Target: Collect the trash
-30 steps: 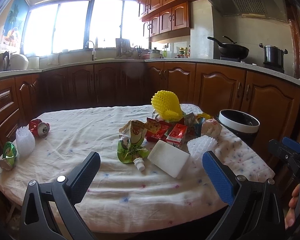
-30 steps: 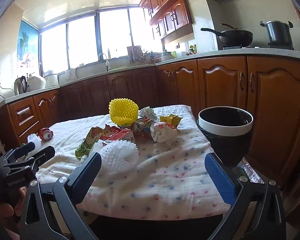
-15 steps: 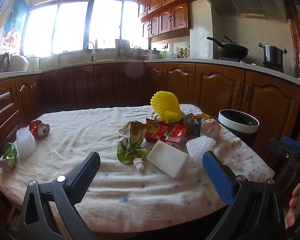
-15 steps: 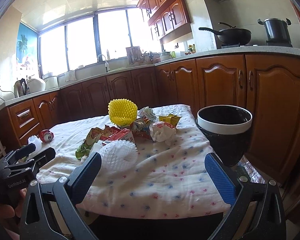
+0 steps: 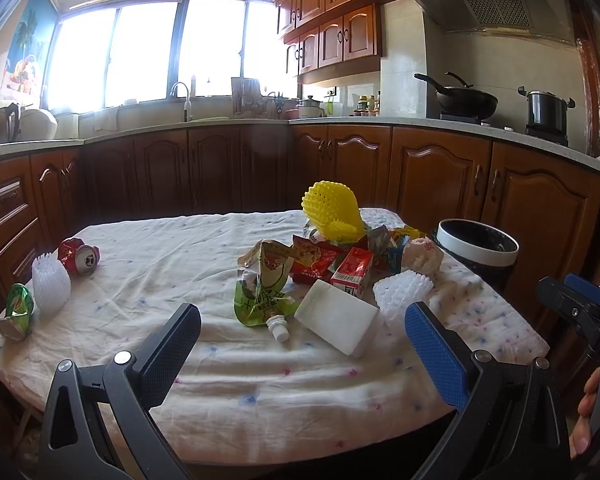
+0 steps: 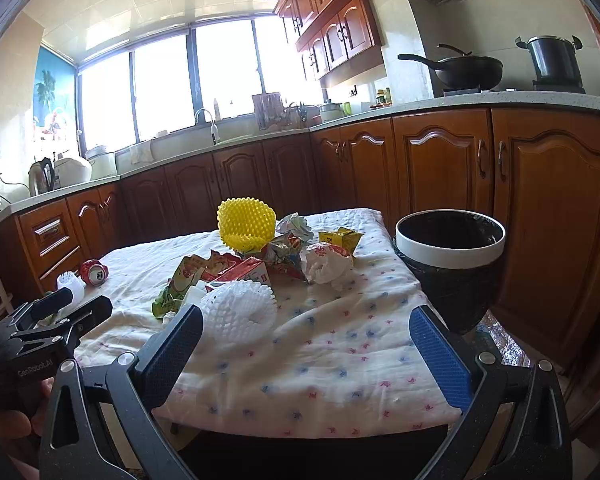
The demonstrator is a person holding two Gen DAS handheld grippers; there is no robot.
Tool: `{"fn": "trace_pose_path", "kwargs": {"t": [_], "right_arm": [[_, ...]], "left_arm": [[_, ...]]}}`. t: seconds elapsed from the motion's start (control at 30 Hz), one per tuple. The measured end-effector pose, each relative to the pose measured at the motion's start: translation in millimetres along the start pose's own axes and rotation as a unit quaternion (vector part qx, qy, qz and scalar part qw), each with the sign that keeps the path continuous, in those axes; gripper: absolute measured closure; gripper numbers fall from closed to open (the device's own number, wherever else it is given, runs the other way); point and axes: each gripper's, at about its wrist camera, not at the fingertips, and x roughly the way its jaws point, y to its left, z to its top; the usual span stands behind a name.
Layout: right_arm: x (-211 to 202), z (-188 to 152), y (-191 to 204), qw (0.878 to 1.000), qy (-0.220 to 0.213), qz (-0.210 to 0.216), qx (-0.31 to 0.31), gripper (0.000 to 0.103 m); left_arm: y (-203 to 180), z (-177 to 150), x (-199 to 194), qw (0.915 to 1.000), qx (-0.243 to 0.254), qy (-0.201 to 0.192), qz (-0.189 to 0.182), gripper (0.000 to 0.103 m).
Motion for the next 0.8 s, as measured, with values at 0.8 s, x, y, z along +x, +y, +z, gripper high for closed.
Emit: {"fn": "trace_pose_path", "kwargs": {"t": [0.8], "right_arm": [[35, 4, -6, 0.994, 0.054, 0.08, 0.047, 0.0]], "left_arm": [[5, 1, 41, 0.9976, -0.004, 0.064, -0.027, 0.001]]}}
